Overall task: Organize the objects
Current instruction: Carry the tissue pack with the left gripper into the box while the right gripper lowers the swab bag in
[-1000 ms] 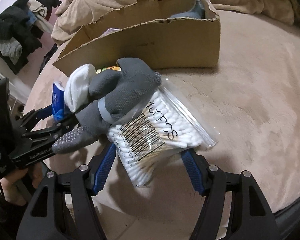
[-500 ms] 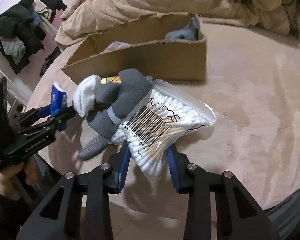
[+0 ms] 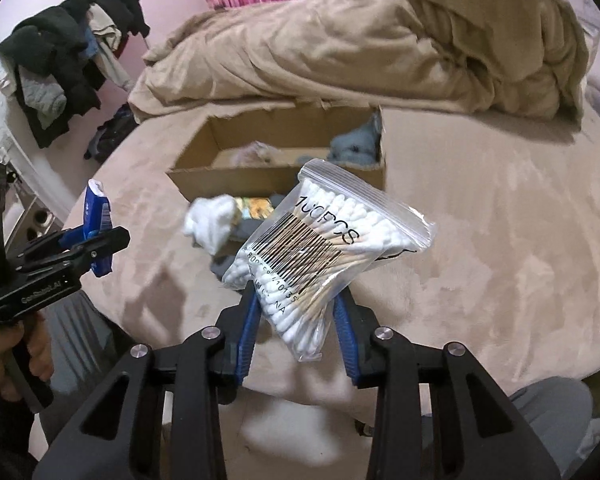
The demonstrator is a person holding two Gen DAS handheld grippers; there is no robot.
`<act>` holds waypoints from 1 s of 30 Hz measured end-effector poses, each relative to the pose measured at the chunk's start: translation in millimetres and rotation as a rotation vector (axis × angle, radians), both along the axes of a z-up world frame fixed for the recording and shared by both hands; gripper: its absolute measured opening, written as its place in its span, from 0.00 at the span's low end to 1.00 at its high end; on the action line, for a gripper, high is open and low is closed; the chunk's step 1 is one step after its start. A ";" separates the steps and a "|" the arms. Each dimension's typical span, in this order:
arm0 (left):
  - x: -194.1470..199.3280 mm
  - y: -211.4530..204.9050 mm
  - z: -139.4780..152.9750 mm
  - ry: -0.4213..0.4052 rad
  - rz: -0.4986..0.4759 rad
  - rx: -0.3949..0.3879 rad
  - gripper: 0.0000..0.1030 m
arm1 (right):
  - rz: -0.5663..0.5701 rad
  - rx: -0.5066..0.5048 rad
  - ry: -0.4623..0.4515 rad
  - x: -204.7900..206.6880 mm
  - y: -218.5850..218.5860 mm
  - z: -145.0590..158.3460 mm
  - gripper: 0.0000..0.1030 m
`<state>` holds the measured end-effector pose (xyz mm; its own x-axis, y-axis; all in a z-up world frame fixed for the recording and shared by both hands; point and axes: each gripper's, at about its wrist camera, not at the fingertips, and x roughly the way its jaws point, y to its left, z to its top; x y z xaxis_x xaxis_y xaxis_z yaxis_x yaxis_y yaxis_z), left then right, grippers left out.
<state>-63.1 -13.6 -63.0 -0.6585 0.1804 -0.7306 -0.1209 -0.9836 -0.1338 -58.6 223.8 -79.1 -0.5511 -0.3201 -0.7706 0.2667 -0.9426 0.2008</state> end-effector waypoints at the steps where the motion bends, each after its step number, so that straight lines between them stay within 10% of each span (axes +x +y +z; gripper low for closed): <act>1: 1.5 -1.0 6.3 0.008 0.002 0.014 0.52 | 0.005 -0.003 0.010 1.3 -1.4 6.2 0.37; 11: -7.0 -14.4 48.0 0.025 0.049 0.091 0.52 | 0.048 -0.028 0.098 5.9 -17.4 59.9 0.37; 30: -66.3 1.9 76.0 0.125 0.061 0.111 0.52 | 0.021 0.001 0.185 -64.3 -18.4 71.7 0.37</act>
<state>-129.4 -11.7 13.0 -0.7552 0.2122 -0.6202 -0.0841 -0.9697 -0.2294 -122.9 205.4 -7.3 -0.6765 -0.3324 -0.6571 0.3184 -0.9366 0.1460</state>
